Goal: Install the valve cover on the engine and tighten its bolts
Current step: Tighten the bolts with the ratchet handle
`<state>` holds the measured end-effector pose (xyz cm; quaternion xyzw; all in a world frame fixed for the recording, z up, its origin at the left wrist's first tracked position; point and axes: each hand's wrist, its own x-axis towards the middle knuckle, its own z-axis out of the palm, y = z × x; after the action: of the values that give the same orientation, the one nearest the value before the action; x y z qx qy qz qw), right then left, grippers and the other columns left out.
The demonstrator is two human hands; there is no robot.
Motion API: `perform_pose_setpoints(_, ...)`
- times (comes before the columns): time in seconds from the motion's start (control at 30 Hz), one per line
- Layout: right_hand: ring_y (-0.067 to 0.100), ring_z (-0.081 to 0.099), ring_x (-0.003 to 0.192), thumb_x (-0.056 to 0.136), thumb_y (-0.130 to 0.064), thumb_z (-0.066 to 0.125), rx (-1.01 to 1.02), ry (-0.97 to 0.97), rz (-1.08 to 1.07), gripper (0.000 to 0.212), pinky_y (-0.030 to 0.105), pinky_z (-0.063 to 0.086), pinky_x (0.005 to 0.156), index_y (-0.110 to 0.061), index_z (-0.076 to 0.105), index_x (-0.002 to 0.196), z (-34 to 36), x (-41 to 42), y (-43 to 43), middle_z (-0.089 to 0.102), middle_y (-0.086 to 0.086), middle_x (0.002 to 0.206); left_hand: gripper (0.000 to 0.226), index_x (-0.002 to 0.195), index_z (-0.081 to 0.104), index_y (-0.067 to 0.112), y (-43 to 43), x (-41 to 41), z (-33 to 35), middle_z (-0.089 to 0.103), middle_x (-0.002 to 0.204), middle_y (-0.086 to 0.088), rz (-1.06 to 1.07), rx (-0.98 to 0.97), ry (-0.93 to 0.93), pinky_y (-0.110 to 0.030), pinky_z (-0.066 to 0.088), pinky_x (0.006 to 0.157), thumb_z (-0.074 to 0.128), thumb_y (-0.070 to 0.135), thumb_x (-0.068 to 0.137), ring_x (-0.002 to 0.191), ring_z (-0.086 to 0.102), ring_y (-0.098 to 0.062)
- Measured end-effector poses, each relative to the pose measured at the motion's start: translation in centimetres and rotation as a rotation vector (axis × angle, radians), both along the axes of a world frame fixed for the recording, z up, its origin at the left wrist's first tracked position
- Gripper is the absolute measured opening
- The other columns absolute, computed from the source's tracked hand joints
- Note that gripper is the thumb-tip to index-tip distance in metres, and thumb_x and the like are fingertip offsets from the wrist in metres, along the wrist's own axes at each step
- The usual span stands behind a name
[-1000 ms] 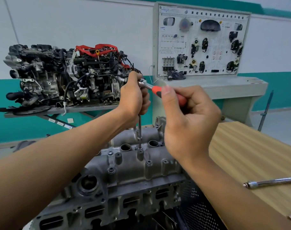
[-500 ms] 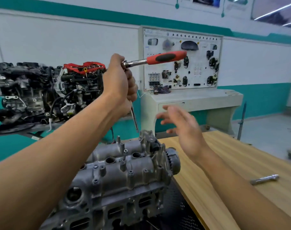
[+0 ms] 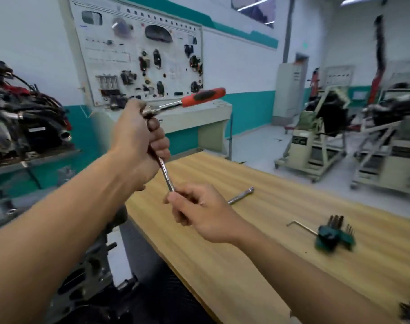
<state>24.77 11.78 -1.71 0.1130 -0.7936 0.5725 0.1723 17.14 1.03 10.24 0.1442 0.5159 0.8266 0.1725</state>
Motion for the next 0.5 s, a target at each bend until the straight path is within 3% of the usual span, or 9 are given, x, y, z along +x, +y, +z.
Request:
perform_pose_setpoints(0.13, 0.019, 0.065, 0.075, 0.097, -0.035, 0.06, 0.201, -0.05, -0.153, 0.028, 0.039, 0.053, 0.071, -0.013, 0.072, 0.085, -2.2, 1.3, 3.8, 0.07, 0.004, 0.076, 0.051, 0.056, 0.037, 0.021, -0.3, 0.4, -0.1, 0.023, 0.047, 0.007, -0.029, -0.128, 0.078, -0.018, 0.015, 0.034, 0.046, 0.047, 0.099, 0.038, 0.019, -0.009)
perform_pose_setpoints(0.23, 0.001, 0.061, 0.081, 0.092, -0.035, 0.063, 0.349, 0.181, -0.228, 0.013, 0.012, 0.043, 0.07, -0.028, 0.072, 0.087, -1.2, -0.8, 1.0, 0.068, -0.017, 0.08, 0.05, 0.057, 0.036, 0.021, -4.1, -0.6, 2.2, 0.024, 0.046, 0.007, 0.082, -0.19, 0.187, -0.02, 0.013, 0.035, 0.047, 0.047, 0.098, 0.037, 0.019, -0.01)
perform_pose_setpoints(0.27, 0.0, 0.059, 0.088, 0.09, -0.037, 0.061, 0.423, 0.278, -0.228, 0.015, 0.01, 0.041, 0.074, -0.028, 0.072, 0.094, -0.3, -2.1, -0.9, 0.067, -0.019, 0.088, 0.049, 0.058, 0.036, 0.021, -5.7, -0.9, 3.2, 0.024, 0.047, 0.007, 0.126, -0.201, 0.208, -0.02, 0.012, 0.036, 0.047, 0.046, 0.098, 0.038, 0.019, -0.01)
perform_pose_setpoints(0.4, 0.012, 0.04, 0.124, 0.091, -0.045, 0.058, 0.703, 0.416, -0.065, 0.042, 0.033, 0.04, 0.102, -0.027, 0.059, 0.129, 4.6, -7.7, -9.9, 0.055, -0.01, 0.131, 0.048, 0.058, 0.036, 0.022, -13.3, -1.9, 6.4, 0.023, 0.046, 0.007, 0.352, -0.276, 0.264, -0.019, 0.011, 0.038, 0.048, 0.047, 0.097, 0.038, 0.016, -0.01)
perform_pose_setpoints(0.5, 0.021, 0.039, 0.128, 0.095, -0.048, 0.053, 1.023, 0.42, 0.06, 0.045, 0.048, 0.038, 0.103, -0.03, 0.054, 0.136, 7.6, -11.1, -15.6, 0.055, -0.003, 0.134, 0.05, 0.057, 0.037, 0.022, -18.5, -1.9, 6.8, 0.025, 0.042, 0.008, 0.496, -0.376, 0.286, -0.017, 0.012, 0.035, 0.051, 0.048, 0.097, 0.035, 0.017, -0.01)
